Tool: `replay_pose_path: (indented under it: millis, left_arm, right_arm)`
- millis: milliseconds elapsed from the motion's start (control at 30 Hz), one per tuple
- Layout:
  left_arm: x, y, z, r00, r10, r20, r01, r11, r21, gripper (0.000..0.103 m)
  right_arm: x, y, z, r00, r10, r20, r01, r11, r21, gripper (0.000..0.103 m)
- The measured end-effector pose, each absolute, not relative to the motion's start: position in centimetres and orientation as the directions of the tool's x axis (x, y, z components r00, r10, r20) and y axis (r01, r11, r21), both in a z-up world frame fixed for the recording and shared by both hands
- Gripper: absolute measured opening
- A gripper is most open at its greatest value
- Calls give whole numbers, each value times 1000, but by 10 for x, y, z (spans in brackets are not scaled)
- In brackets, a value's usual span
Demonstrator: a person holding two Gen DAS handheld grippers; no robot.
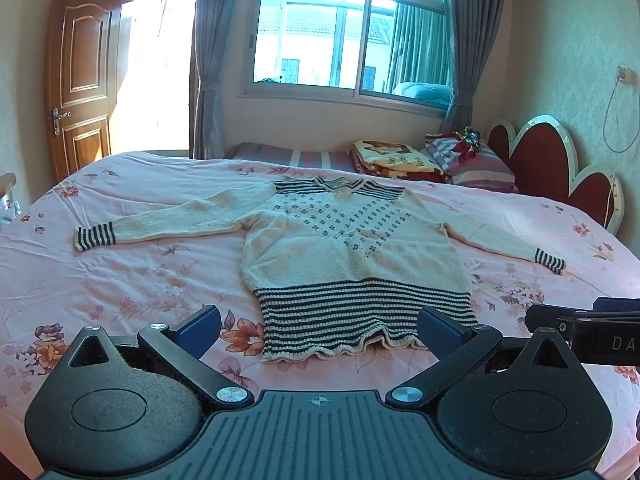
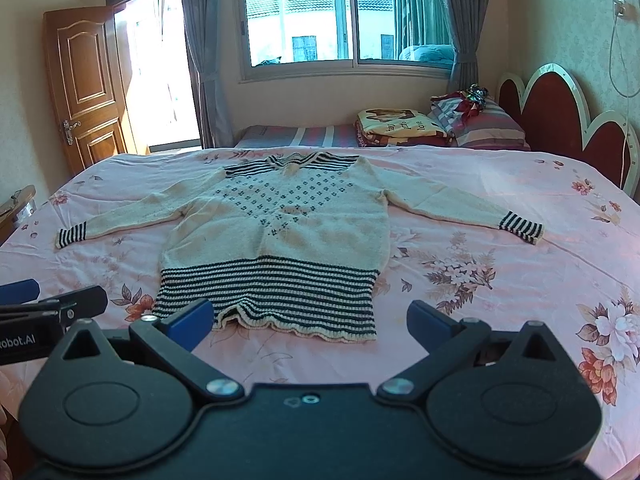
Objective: Fold small clothes
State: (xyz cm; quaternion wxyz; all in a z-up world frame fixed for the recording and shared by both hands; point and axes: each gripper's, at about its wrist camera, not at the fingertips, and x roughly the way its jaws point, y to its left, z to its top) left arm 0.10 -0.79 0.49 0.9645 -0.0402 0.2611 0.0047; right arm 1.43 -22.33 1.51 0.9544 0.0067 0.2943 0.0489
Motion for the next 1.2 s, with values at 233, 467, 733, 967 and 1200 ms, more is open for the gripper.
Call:
replay_pose_path:
  millis: [233, 467, 733, 967, 1200]
  left_arm:
    - [1, -7, 6, 863, -12, -505, -29, 997, -73, 103]
    - [0, -6, 6, 863, -10, -505, -31, 997, -74, 103]
    - [0, -6, 5, 863, -12, -505, -30, 997, -75, 103]
    - [1, -5, 4, 861, -11, -509, -30, 997, -72, 103]
    - [2, -3, 3, 862, -9, -507, -33, 997, -73, 103]
  right_arm:
    - [18, -223, 13, 819, 100, -565, -92, 995, 43, 102]
    - [19, -223, 12, 818, 101, -566, -93, 995, 43, 102]
    - [19, -223, 12, 819, 101, -565, -93, 995, 43, 102]
    - [19, -223, 12, 818, 101, -566, -93, 995, 43, 102]
    - [20, -222, 10, 818, 101, -566, -95, 995, 40, 102]
